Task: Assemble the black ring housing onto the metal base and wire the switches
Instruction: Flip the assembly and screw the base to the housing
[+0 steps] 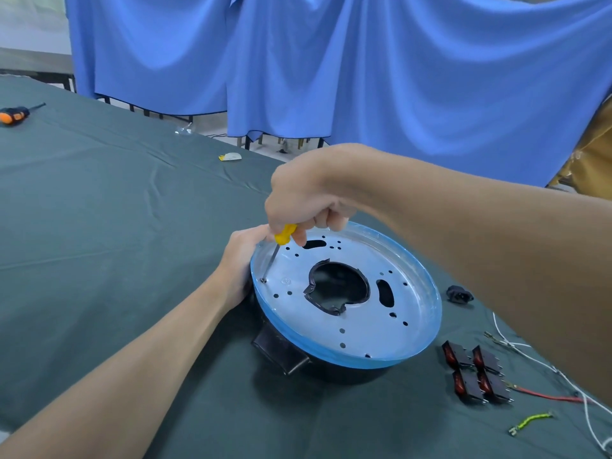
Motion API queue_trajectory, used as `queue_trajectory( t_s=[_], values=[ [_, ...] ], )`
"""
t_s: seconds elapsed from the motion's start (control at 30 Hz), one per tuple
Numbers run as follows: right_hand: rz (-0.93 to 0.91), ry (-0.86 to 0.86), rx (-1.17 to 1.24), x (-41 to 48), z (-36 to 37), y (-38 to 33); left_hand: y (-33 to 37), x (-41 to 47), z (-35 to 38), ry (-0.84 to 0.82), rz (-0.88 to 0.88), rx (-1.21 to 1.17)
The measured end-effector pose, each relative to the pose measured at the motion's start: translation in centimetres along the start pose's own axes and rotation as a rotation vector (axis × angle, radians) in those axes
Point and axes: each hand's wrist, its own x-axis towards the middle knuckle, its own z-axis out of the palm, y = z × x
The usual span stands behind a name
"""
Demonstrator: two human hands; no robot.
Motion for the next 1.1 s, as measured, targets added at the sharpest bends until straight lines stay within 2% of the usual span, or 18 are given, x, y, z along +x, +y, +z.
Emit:
queue_trajectory(
  t_s=[0.1,0.17,0.2,0.27,0.33,0.37,0.4,0.47,0.57,0.67,0.87,1.1],
  values=[
    [0.024,-0.041,0.117,0.7,-0.1,0.7,-0.1,0.0,0.0,0.011,-0.001,-0.003],
    [-0.015,0.003,0.202,0.7,0.4,1.9,0.1,-0.2,0.2,-0.028,0.009,-0.024],
    [-0.042,0.092,0.233,0.9,1.0,2.5,0.1,-0.1,0.1,-0.038,0.006,-0.034],
    [-0.136,0.391,0.398,1.5,2.8,3.0,0.0,0.0,0.0,-0.03,-0.002,-0.04],
    [-0.239,0.603,0.901,2.4,4.5,2.6,0.0,0.1,-0.1,-0.021,-0.02,-0.037],
    [-0.296,0.616,1.18,2.7,5.0,2.3,0.0,0.1,-0.1,-0.008,-0.033,-0.039],
    [-0.358,0.57,1.399,3.0,5.3,2.2,0.1,0.0,-0.1,0.0,-0.038,-0.041],
    [-0.491,0.361,1.639,3.3,5.4,2.1,0.2,-0.1,-0.1,0.005,-0.04,-0.06],
    [-0.626,0.11,1.633,3.3,4.6,2.1,0.5,-0.1,-0.1,0.003,-0.052,-0.073],
    [-0.641,0.08,1.572,3.3,4.3,1.7,0.6,-0.3,0.1,0.025,-0.041,-0.072],
    [-0.552,0.308,1.592,3.4,4.7,-0.1,0.5,-0.4,0.4,0.096,-0.004,-0.012],
    [-0.256,0.738,1.607,3.6,5.4,-1.1,0.3,-0.3,0.5,0.1,0.013,-0.007]
  ],
)
